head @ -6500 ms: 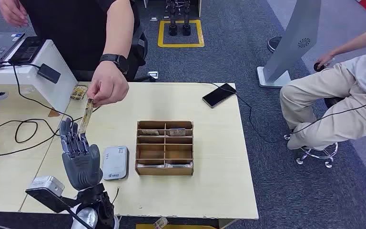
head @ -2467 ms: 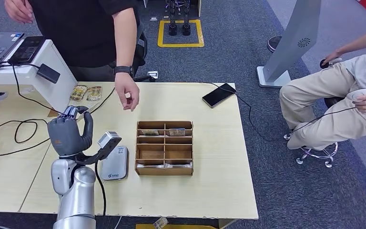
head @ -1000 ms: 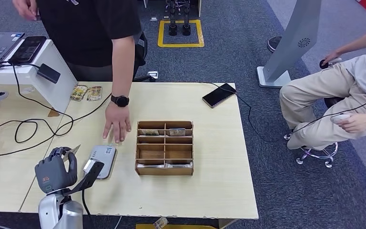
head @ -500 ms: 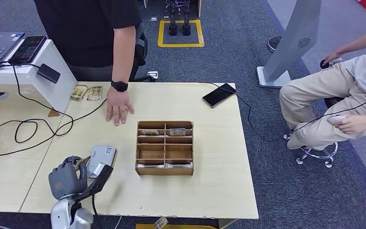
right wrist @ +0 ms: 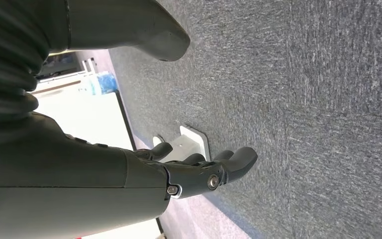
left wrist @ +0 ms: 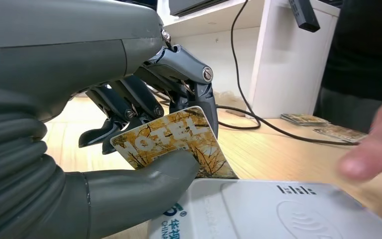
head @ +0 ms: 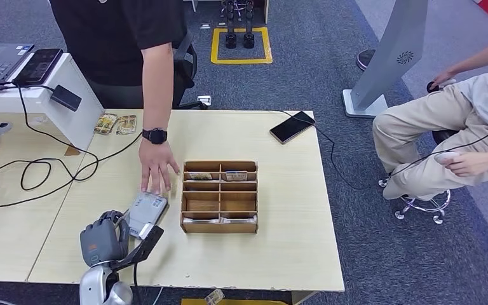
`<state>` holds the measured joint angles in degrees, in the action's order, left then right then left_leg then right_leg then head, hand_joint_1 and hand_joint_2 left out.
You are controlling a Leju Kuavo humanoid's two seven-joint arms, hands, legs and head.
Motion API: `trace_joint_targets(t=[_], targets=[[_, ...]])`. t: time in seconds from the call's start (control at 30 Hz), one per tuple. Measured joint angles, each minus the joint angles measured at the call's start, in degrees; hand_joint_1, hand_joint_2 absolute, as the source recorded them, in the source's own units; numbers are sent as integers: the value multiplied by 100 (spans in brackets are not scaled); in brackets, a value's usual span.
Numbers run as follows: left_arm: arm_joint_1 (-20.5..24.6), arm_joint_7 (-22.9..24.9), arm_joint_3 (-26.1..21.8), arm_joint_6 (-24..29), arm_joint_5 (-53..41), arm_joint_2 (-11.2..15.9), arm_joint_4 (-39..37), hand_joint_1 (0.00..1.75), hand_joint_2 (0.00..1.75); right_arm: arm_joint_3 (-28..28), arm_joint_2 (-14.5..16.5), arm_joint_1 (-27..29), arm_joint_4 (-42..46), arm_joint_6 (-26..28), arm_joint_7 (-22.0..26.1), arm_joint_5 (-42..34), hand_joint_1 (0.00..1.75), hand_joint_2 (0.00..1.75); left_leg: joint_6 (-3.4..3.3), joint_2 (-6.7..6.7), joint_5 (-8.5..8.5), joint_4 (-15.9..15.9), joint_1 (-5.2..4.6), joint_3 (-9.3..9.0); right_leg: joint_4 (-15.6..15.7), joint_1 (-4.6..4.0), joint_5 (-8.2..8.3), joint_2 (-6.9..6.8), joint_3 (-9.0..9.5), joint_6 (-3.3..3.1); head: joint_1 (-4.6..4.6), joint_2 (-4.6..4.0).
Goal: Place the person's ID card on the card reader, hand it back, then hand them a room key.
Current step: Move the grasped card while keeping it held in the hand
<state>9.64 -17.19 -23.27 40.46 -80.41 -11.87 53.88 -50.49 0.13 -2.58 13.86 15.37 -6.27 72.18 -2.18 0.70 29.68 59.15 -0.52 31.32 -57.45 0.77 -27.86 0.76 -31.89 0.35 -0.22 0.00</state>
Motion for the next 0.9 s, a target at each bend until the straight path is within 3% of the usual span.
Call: trace_joint_targets(t=[0.67, 0.8, 0.9], targets=[[-32, 29, 317, 0, 29, 183, -144, 175, 175, 0, 0, 0, -7, 28, -89, 157, 0, 175, 0, 12, 0, 0, -1, -25, 0, 1, -1, -16, 30, 0, 1, 0], [-54, -193, 317, 9, 243, 177, -124, 175, 175, 0, 0, 1, -12, 28, -95, 177, 0, 175, 0, 14, 0, 0, -1, -26, 0, 1, -1, -17, 32, 0, 0, 0], [-74, -640, 235, 15, 459, 98, 2, 175, 175, 0, 1, 2, -17, 29, -96, 197, 0, 175, 0, 18, 0, 0, -1, -24, 0, 1, -1, -21, 31, 0, 1, 0]])
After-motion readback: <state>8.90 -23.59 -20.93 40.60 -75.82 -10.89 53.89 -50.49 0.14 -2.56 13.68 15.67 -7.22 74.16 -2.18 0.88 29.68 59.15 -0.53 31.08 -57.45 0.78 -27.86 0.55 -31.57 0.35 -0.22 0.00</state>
